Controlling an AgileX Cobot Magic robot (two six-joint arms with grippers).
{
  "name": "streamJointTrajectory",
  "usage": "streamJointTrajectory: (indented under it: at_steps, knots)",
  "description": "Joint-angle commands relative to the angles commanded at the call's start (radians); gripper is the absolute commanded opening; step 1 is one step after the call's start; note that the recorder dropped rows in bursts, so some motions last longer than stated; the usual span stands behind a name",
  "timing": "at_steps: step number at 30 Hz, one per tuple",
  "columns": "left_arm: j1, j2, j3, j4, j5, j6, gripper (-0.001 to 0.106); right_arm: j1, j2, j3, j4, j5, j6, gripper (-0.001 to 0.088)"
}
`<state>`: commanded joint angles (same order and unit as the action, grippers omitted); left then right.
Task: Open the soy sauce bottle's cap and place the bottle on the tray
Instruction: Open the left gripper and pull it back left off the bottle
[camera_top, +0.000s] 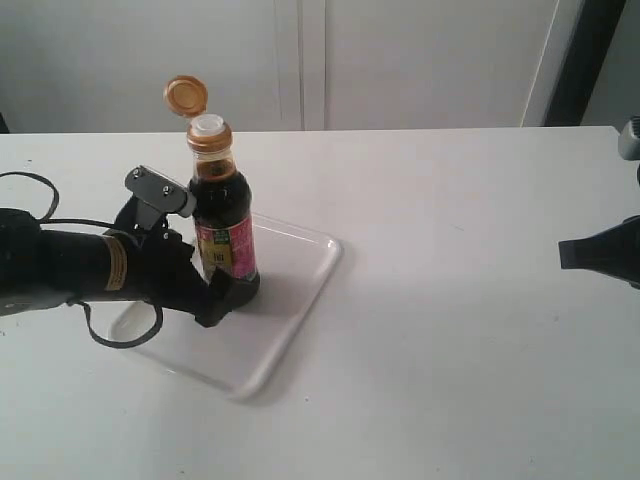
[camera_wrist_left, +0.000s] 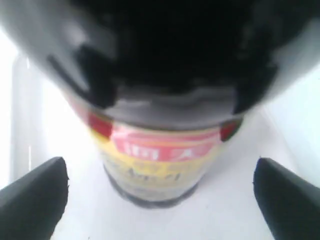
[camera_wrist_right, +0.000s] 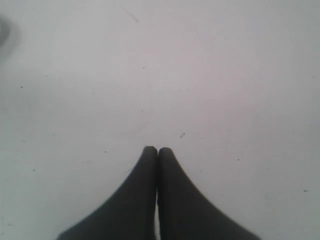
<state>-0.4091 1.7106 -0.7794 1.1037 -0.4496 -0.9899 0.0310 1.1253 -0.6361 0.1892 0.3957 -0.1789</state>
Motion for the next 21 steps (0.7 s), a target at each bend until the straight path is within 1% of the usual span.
streamJointTrajectory:
  at_steps: [2, 5, 8, 10, 12, 13, 16, 18, 21]
  knots:
    - [0.0, -0.018, 0.0, 0.078, 0.028, -0.063, 0.105, 0.0, 0.0, 0.0, 0.0, 0.0, 0.0, 0.0]
    - [0.0, -0.043, 0.0, 0.2, 0.028, -0.193, 0.105, 0.0, 0.0, 0.0, 0.0, 0.0, 0.0, 0.0]
    - [0.0, -0.068, 0.0, 0.335, 0.034, -0.361, 0.105, 0.0, 0.0, 0.0, 0.0, 0.0, 0.0, 0.0]
    - [0.0, -0.089, 0.0, 0.451, 0.046, -0.461, 0.105, 0.0, 0.0, 0.0, 0.0, 0.0, 0.0, 0.0]
    - [0.0, -0.112, 0.0, 0.598, 0.059, -0.549, 0.105, 0.0, 0.0, 0.0, 0.002, 0.0, 0.0, 0.0]
    - [0.0, -0.125, 0.0, 0.641, 0.059, -0.594, 0.105, 0.0, 0.0, 0.0, 0.002, 0.002, 0.0, 0.0]
    - [0.0, -0.17, 0.005, 0.641, 0.037, -0.611, 0.104, 0.0, 0.0, 0.0, 0.002, 0.004, 0.0, 0.0]
    - [0.0, -0.201, 0.009, 0.641, 0.026, -0.611, 0.101, 0.002, 0.0, 0.0, 0.002, 0.009, 0.0, 0.0]
    - [0.0, -0.237, 0.011, 0.641, 0.051, -0.611, 0.096, 0.016, 0.0, 0.0, 0.002, 0.01, 0.0, 0.0]
